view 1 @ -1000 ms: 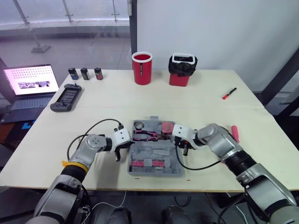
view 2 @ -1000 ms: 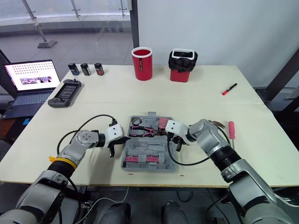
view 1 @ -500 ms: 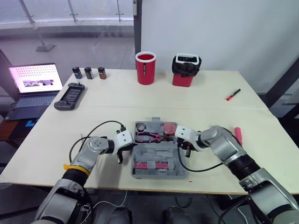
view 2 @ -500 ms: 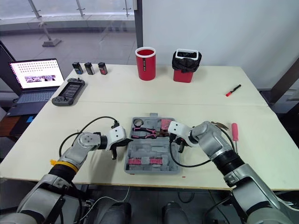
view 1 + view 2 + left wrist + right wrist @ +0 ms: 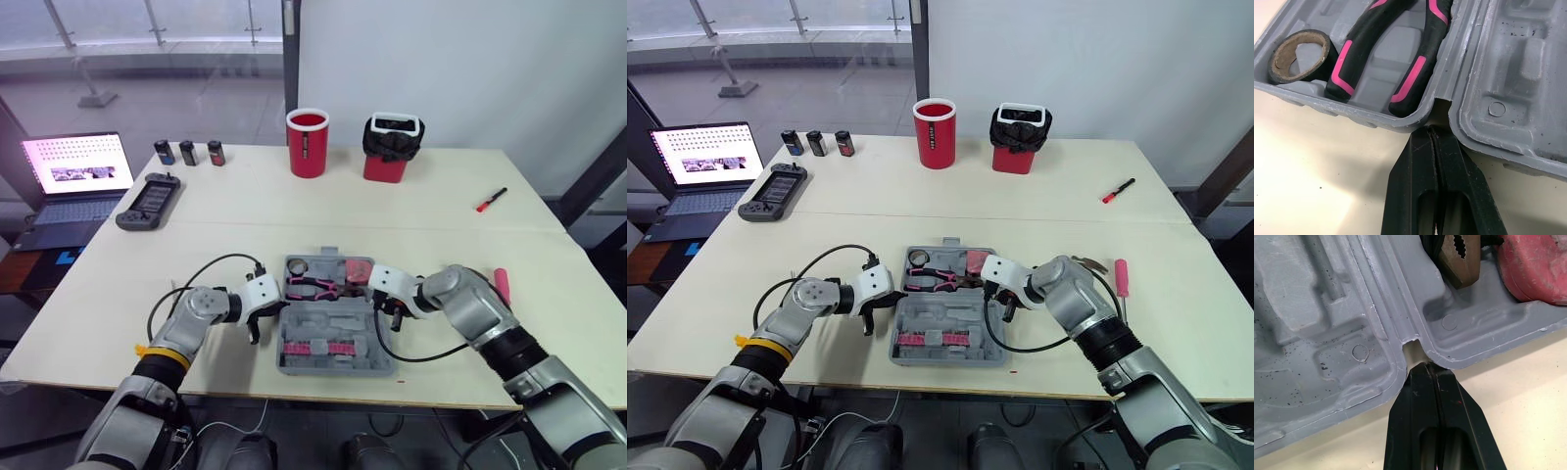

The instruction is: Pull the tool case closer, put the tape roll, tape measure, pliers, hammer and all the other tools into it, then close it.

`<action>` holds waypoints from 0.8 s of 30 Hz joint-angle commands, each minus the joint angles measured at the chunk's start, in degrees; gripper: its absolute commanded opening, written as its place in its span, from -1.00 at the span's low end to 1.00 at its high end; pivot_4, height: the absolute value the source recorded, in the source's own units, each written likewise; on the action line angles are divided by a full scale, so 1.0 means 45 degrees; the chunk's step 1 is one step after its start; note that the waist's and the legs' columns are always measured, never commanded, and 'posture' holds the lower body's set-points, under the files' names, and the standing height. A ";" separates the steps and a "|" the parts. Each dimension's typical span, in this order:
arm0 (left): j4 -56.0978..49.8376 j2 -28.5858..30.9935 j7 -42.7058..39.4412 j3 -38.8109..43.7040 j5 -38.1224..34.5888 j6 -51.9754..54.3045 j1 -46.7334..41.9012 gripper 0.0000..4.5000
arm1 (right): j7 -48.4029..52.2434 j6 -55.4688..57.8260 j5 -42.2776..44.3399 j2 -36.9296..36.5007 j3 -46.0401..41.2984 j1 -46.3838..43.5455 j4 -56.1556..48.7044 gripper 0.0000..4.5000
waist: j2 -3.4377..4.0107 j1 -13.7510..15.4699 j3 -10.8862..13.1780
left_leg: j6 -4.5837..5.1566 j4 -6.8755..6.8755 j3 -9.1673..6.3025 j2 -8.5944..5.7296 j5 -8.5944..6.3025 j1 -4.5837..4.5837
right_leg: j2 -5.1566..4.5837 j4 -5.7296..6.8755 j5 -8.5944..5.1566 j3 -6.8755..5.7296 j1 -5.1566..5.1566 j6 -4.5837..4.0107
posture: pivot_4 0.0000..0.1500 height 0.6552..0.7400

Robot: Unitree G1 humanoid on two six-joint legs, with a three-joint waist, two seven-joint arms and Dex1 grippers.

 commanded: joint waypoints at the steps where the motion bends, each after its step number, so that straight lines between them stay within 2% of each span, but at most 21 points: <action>1: -0.0064 -0.0581 -0.0516 -0.0865 0.0037 -0.0154 0.0155 -0.99 | 0.0201 -0.0246 0.0139 0.0279 0.0211 0.0100 -0.0184 -1.00 | 0.0000 0.0000 0.0000 | 0.0000 0.0000 0.0000 0.0000 0.0000 0.0000 | 0.0000 0.0000 0.0000 0.0000 0.0000 0.0000 | 1.00 0.97; 8: -0.0978 0.0405 -0.0448 -0.0021 -0.0390 0.0388 0.0534 -0.99 | 0.0276 0.0086 0.0428 -0.0432 -0.0644 0.0274 -0.0555 -1.00 | 0.0003 -0.0034 0.0003 | 0.0000 -0.0003 0.0000 0.0000 0.0000 -0.0009 | 0.0001 -0.0001 -0.0001 0.0001 -0.0014 -0.0002 | 1.00 0.97; 10: -0.1939 0.1528 -0.0724 0.0728 -0.0818 0.0638 0.0929 -0.99 | 0.0415 0.0295 0.1046 -0.1209 -0.1882 0.0769 -0.1554 -1.00 | 0.0007 -0.0044 0.0022 | 0.0000 -0.0019 -0.0001 0.0002 0.0000 -0.0035 | 0.0001 -0.0001 -0.0001 0.0000 -0.0045 0.0006 | 1.00 0.97; 17: -0.6116 0.4768 -0.2308 0.3861 -0.3990 0.2626 0.3451 -0.99 | 0.0418 0.0859 0.3675 -0.3006 -0.6581 0.3842 -0.5598 -1.00 | 0.0039 -0.0129 0.0103 | 0.0000 -0.0179 0.0002 0.0036 0.0000 -0.0061 | 0.0020 0.0007 0.0001 -0.0002 -0.0158 0.0010 | 1.00 0.97; 19: -0.6871 0.5986 -0.2855 0.6031 -0.5152 0.3342 0.5081 -1.00 | 0.0341 0.0839 0.4391 -0.3135 -0.8953 0.5541 -0.6375 -0.78 | 0.0027 -0.0141 0.0118 | 0.0000 -0.0194 0.0011 0.0066 0.0000 -0.0048 | 0.0043 0.0006 -0.0016 -0.0003 -0.0157 -0.0017 | 1.00 0.97; 20: -0.7100 0.6322 -0.2902 0.6744 -0.5502 0.3603 0.5648 -1.00 | 0.0286 0.0903 0.4669 -0.3161 -0.9708 0.6115 -0.6630 -0.58 | 0.0026 -0.0148 0.0119 | 0.0000 -0.0221 0.0015 0.0080 -0.0001 -0.0052 | 0.0052 0.0004 -0.0030 -0.0004 -0.0170 -0.0036 | 1.00 0.97; 22: -0.7104 0.6742 -0.2981 0.8556 -0.6001 0.3849 0.7199 -0.76 | 0.0555 0.1199 0.5508 -0.3000 -1.1764 0.7573 -0.7210 -0.29 | 0.0040 -0.0122 0.0170 | 0.0010 -0.0219 0.0026 0.0085 -0.0009 -0.0040 | 0.0054 0.0005 -0.0046 -0.0004 -0.0170 -0.0052 | 1.00 0.97; 24: -0.6941 0.6969 -0.3027 0.9750 -0.6162 0.3769 0.8436 -0.38 | 0.0691 0.1336 0.6241 -0.2826 -1.3245 0.8679 -0.7590 0.16 | 0.0040 -0.0113 0.0181 | 0.0010 -0.0221 0.0038 0.0086 -0.0010 -0.0040 | 0.0049 0.0005 -0.0077 -0.0001 -0.0173 -0.0094 | 1.00 0.97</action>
